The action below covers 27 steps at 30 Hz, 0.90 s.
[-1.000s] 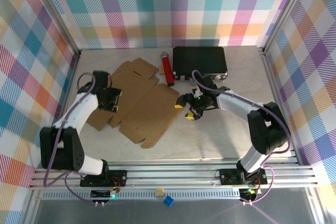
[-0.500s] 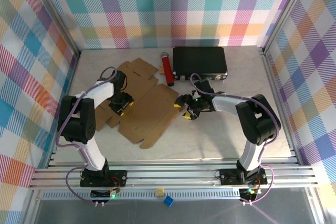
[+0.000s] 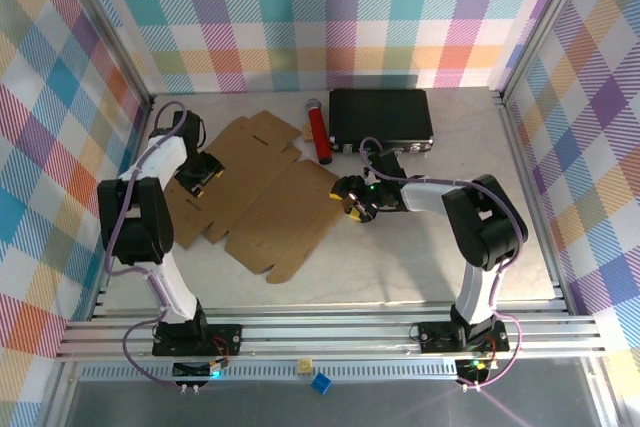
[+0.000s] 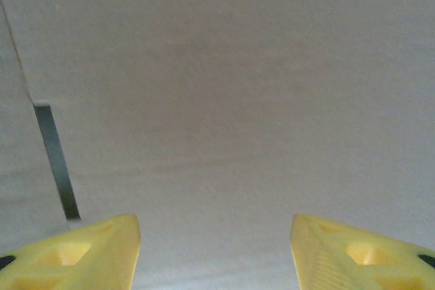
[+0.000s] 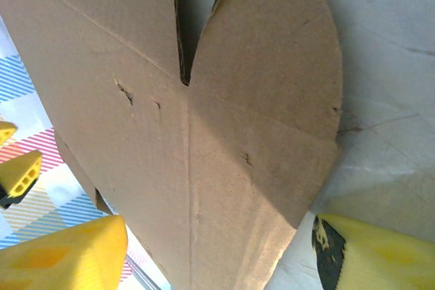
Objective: Fold the paper box
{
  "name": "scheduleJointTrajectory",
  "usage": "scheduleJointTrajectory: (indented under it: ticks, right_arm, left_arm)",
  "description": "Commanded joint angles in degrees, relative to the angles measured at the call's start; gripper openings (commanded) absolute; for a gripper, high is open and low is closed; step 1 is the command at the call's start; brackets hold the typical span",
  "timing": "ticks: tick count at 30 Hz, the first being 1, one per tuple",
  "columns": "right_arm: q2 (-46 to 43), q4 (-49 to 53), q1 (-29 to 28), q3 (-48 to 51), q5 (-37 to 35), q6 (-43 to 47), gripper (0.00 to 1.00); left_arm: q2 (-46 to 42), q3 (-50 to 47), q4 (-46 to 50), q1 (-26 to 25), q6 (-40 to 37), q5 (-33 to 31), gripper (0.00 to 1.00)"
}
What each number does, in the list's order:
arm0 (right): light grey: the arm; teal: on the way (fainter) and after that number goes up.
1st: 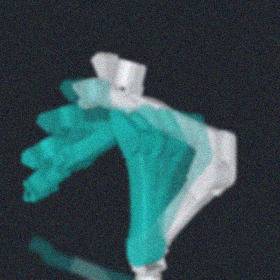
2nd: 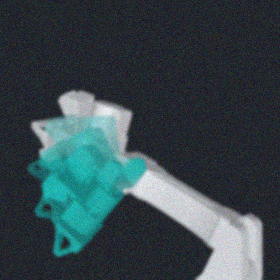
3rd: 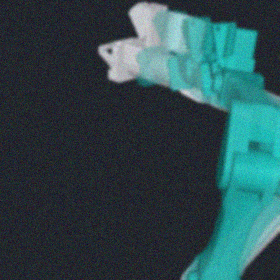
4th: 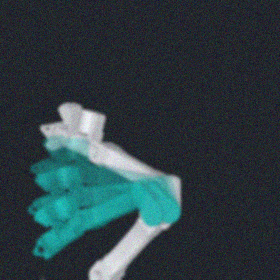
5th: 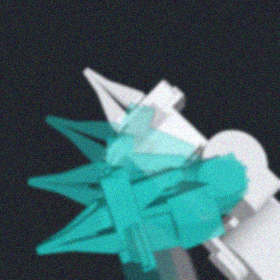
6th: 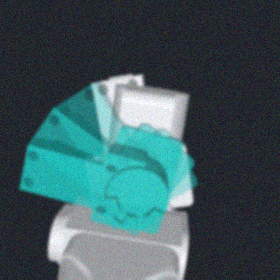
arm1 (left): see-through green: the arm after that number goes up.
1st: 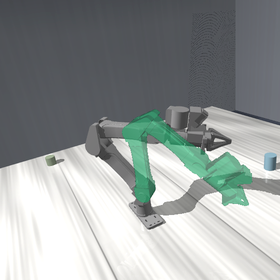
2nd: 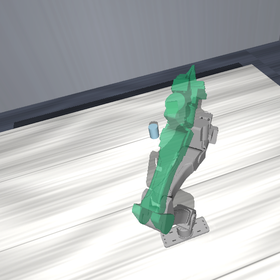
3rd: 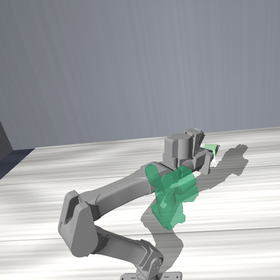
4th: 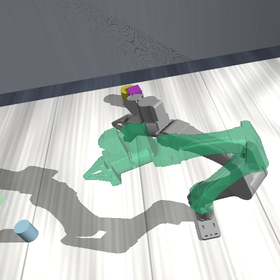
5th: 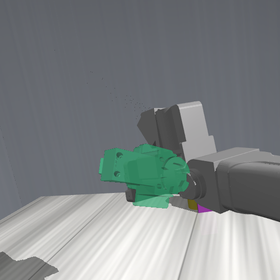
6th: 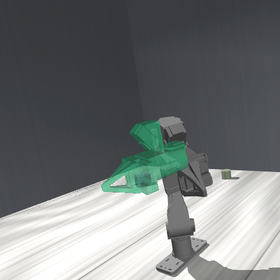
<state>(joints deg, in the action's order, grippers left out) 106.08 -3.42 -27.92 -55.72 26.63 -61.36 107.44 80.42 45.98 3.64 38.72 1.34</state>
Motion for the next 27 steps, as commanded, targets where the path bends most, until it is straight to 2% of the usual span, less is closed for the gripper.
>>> scheduleJointTrajectory:
  ticks: [1,10,16,21,22,24,25,27]
  right_arm:
    - [2.27,-3.13,-0.65,-1.87,-0.65,0.28,0.72]
    - [2.38,-12.71,-0.9,0.08,2.49,-1.36,0.69]
    - [2.1,-19.25,-1.3,0.62,4.7,-5.17,0.57]
    - [-2.38,-14.58,-2.86,0.63,3.15,-5.31,0.4]
    - [-3.33,-12.49,-3.2,0.47,2.42,-4.96,0.33]
    - [-5.72,-8.09,-3.78,0.31,0.13,-4.65,0.1]
    - [-6.93,-7.45,-3.95,0.29,-0.7,-4.81,0.04]
    - [-9.79,-4.81,-4.46,-1.59,-2.3,-4.69,0.0]
  left_arm:
    - [6.02,0.55,4.46,-0.05,-5.09,1.73,0.59]
    - [9.02,-3.3,2.96,-0.74,-6.0,0.94,0.58]
    - [9.19,-2.77,3.06,-0.74,-6.35,0.85,0.58]
    - [8.73,-1.63,3.39,-0.74,-6.27,0.94,0.58]
    - [8.18,-1.23,3.69,-0.71,-6.05,0.94,0.58]
    - [5.55,0.27,4.95,-0.75,-5.47,0.62,0.6]
    - [3.89,1.23,5.68,-0.78,-4.94,0.23,0.62]
    - [-1.32,3.89,7.78,-0.74,-3.0,-1.55,0.65]
